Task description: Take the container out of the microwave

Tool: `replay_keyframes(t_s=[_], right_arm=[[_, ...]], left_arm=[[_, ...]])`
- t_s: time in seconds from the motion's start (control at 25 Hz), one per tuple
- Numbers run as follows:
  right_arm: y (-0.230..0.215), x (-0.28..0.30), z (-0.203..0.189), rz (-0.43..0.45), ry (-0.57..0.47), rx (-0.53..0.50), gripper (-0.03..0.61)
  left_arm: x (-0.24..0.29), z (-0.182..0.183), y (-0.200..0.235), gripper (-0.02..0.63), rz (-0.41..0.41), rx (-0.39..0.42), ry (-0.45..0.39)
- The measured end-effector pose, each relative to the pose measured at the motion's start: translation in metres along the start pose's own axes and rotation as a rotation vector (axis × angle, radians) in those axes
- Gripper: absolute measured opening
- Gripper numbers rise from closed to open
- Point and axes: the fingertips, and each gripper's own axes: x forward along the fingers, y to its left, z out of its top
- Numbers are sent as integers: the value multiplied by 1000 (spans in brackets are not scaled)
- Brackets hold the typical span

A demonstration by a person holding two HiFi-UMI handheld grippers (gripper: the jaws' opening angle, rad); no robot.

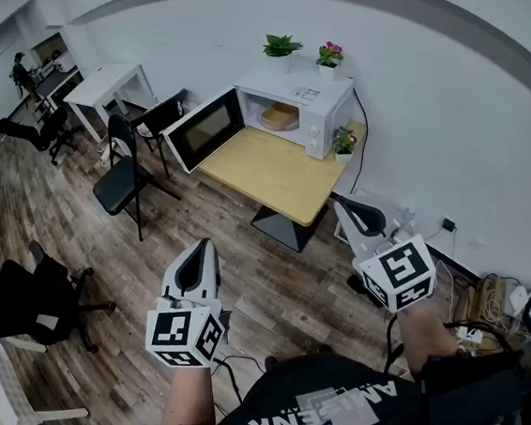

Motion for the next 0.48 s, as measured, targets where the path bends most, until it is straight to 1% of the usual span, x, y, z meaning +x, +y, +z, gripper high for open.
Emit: replay_keyframes(t_s=[0.32,0.48], right_arm=[[3,-5,-2,-14,8,12,6],[4,-8,1,-29,-8,21,6]], left_arm=[[-5,-4,2,2,9,1,10],[-6,-4,0,2,2,5,11]])
